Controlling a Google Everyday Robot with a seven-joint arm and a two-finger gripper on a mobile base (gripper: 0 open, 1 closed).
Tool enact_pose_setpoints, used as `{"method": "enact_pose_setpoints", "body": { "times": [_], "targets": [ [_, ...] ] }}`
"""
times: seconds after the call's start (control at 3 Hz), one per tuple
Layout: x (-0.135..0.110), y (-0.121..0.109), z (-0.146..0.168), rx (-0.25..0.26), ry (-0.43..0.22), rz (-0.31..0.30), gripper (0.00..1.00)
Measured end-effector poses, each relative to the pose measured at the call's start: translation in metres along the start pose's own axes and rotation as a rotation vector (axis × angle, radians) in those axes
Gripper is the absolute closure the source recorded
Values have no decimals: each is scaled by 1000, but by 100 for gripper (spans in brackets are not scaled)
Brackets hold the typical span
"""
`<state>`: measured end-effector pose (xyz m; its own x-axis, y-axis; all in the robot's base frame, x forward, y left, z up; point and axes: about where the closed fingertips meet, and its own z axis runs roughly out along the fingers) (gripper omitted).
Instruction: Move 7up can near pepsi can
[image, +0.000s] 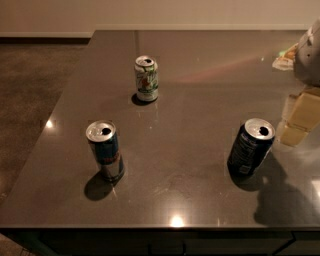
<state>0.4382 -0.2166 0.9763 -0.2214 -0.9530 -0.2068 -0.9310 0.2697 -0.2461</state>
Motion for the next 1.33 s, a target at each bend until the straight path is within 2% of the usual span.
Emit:
{"method": "enact_pose_setpoints", "body": {
  "times": [0.33,0.67,1.0,1.33],
  "targets": [
    [-1,0,-1,2,-1,-1,0],
    [-19,-1,5,-15,-46,-2,0],
    [-48,-8,14,-29,-103,-7,0],
    [-78,-20,24,-36,-153,14,0]
  ]
}}
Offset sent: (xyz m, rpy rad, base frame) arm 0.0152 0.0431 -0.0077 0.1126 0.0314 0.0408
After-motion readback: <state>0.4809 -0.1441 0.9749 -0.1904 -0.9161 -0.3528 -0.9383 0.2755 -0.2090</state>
